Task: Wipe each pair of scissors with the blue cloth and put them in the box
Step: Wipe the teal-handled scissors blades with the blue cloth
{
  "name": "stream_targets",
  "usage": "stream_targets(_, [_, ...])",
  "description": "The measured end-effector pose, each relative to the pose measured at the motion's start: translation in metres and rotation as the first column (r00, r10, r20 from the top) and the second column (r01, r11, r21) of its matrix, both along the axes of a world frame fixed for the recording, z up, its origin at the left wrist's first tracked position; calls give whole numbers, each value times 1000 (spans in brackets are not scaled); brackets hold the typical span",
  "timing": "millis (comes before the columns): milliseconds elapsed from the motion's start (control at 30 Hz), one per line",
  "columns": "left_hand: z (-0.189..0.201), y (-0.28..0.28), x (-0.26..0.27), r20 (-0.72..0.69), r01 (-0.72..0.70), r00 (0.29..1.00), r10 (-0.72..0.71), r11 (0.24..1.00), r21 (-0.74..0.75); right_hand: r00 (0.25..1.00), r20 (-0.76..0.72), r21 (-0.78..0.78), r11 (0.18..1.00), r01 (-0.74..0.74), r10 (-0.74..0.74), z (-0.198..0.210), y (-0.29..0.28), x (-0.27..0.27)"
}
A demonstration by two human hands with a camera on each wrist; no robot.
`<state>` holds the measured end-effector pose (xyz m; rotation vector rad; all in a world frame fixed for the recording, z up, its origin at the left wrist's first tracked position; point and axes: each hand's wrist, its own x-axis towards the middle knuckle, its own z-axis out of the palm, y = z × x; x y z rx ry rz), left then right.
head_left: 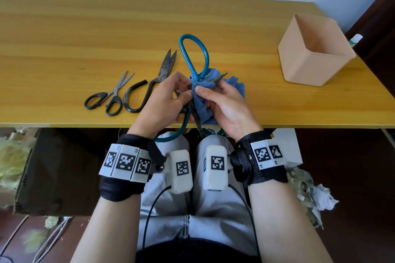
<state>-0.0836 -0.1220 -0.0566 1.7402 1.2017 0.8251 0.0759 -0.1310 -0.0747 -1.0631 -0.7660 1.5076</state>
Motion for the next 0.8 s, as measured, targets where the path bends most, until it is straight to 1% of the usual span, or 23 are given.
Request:
stream_targets(300, [-5, 0, -3, 74, -34, 997, 37, 998, -46, 1000, -17, -12, 1000, -17, 16, -1, 0, 3])
stream_targets(400, [-6, 1, -3, 47, -23, 999, 23, 1000, 3, 999, -37, -9, 1000, 11, -11, 1, 0, -3])
stream_targets(567, [-4, 2, -3, 46, -26, 999, 26, 1000, 7, 997, -68, 11, 999, 34, -33, 2, -1, -2])
stream_targets(800, [-4, 1, 1, 76, -1, 997, 0, 1000, 4, 985, -165, -20, 999, 44, -46, 1, -4, 5])
